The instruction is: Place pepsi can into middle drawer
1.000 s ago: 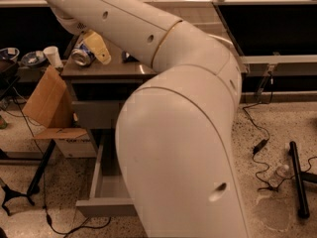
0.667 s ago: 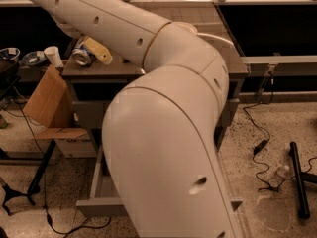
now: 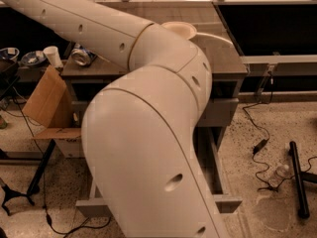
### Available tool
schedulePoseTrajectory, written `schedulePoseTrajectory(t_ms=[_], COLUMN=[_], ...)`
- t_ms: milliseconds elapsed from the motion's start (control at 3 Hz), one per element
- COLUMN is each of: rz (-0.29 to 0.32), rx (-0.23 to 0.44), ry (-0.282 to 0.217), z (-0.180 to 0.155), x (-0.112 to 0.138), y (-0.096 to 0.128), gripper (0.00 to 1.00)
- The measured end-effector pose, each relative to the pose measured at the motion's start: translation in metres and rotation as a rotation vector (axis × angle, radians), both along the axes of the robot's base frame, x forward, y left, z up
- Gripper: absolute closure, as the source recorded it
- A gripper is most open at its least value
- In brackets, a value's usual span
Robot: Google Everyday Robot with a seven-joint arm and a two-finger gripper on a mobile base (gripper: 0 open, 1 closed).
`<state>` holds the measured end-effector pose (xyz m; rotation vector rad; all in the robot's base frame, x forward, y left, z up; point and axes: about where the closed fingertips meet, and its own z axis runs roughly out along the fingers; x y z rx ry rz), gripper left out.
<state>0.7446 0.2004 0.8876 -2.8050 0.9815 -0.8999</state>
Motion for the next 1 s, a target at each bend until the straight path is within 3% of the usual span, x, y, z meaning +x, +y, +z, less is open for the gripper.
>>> schedulePoseTrajectory(t_ms=[333,1000], rz=[0.069,0.166], rx=[-0.078,-0.115], ry=[-0.010,-0.033], z=[-0.0019,-0.0075], x=[0.0002,0.0070], y=[0.0003,0.0063], gripper=[0.00,0.00])
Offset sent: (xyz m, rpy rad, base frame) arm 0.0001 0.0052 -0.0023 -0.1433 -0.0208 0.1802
